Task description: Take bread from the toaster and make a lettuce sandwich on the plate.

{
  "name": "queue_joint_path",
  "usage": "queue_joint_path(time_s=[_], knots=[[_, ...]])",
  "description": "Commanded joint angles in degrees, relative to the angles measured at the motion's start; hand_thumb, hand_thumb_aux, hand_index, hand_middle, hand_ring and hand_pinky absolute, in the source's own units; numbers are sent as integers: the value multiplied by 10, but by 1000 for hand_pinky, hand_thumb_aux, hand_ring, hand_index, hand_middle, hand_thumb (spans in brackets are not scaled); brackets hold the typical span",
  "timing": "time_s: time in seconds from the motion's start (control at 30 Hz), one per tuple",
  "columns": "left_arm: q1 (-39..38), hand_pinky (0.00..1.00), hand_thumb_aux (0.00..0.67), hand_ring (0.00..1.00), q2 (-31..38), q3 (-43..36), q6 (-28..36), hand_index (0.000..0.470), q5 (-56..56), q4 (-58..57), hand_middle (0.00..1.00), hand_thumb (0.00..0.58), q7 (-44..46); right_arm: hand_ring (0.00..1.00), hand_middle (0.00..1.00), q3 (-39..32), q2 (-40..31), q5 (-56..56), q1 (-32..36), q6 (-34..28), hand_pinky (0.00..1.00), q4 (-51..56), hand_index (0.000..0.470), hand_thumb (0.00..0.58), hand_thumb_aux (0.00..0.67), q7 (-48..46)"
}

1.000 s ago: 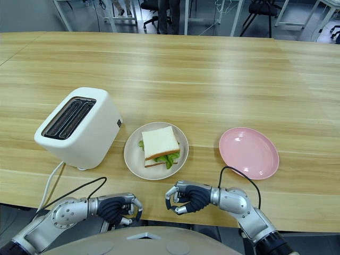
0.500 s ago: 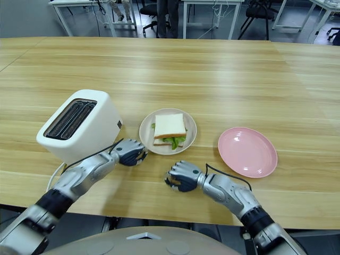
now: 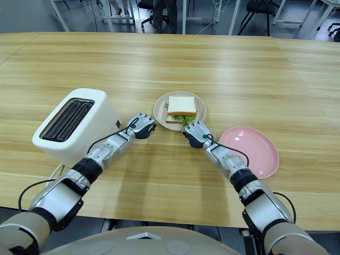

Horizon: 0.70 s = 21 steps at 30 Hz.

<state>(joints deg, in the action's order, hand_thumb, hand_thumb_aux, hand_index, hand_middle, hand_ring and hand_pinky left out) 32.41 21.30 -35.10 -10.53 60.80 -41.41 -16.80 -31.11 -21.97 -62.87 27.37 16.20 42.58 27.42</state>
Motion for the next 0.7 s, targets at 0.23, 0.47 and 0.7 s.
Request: queue_joint_path(time_s=[0.23,0.47,0.7], knots=[[-167,31,210,31,80,67,26,144,-68,245,31,307,46,671,671,39,-30,195,-100,150,671,-138,81,187,118,-51],[-424,0,0,0,79,166,-87,0,-454,515,0,0,183,125,125,92,-70,655,-301,213,125,-399,0,0,0,-271],[-570,0,0,0,89,165,-221,0,-706,552,0,0,333,0,0,111,-85,866,-457,210,0,-463,0,0,0,-455]])
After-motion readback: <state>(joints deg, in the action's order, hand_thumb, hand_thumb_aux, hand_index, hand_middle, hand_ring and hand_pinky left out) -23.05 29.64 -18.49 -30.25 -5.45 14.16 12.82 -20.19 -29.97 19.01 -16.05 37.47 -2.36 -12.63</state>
